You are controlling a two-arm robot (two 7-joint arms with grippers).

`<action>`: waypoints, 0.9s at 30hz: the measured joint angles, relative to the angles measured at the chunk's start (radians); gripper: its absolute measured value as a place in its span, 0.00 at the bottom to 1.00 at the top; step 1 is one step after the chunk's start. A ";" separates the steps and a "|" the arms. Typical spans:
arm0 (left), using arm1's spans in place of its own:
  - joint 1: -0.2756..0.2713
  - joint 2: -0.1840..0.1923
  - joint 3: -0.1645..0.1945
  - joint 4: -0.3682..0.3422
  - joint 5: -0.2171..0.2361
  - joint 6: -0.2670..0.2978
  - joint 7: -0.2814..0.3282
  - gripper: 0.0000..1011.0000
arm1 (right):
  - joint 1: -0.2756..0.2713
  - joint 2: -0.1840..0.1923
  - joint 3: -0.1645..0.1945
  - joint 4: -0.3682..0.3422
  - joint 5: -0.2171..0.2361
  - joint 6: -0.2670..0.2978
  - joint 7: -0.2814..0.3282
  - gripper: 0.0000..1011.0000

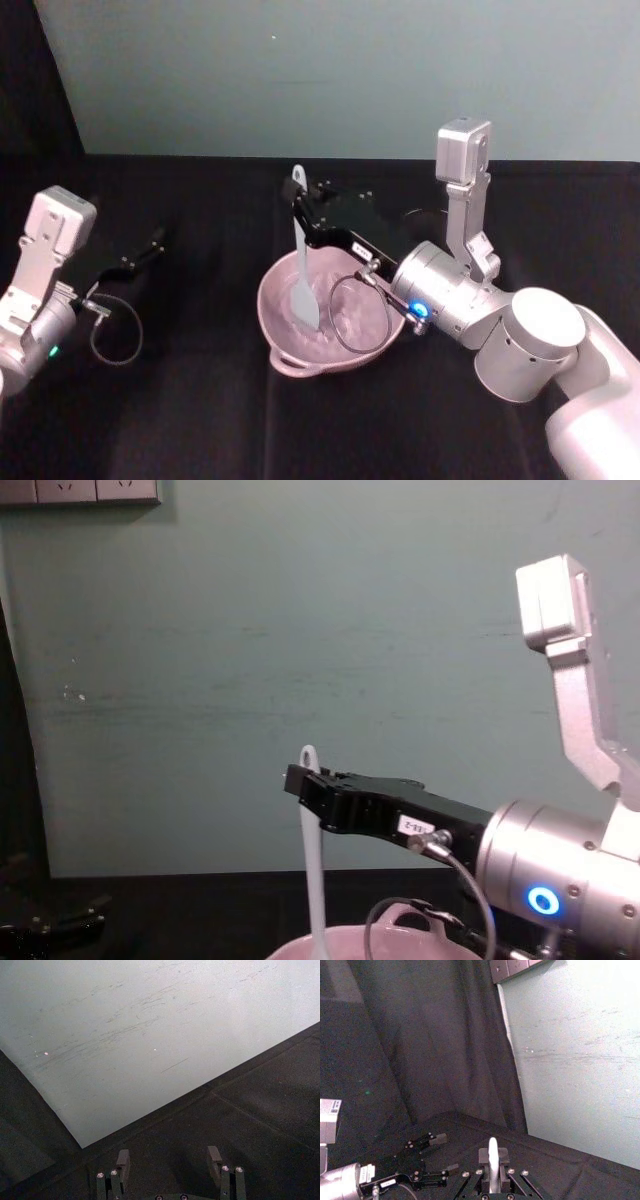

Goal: Use the one hand to pick up the spoon and stir the clear water in the bowl.

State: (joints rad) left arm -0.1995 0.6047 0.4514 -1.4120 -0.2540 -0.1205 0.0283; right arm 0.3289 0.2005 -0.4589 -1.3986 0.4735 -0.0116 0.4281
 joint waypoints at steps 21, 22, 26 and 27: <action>0.000 0.000 0.000 0.000 0.000 0.000 0.000 1.00 | 0.101 -0.033 0.052 0.185 0.008 -0.059 -0.018 0.11; 0.000 0.000 0.000 0.000 0.000 0.000 0.000 1.00 | 0.095 -0.025 0.062 0.177 0.008 -0.059 -0.023 0.11; 0.000 0.000 0.000 0.000 0.000 0.000 0.000 1.00 | 0.077 0.000 0.084 0.147 0.009 -0.049 -0.032 0.11; 0.000 0.000 0.000 0.000 0.000 0.000 0.000 1.00 | 0.077 0.000 0.084 0.147 0.009 -0.049 -0.032 0.11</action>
State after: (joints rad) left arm -0.1996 0.6047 0.4513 -1.4120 -0.2539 -0.1205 0.0283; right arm 0.4059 0.2005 -0.3745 -1.2518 0.4825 -0.0607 0.3959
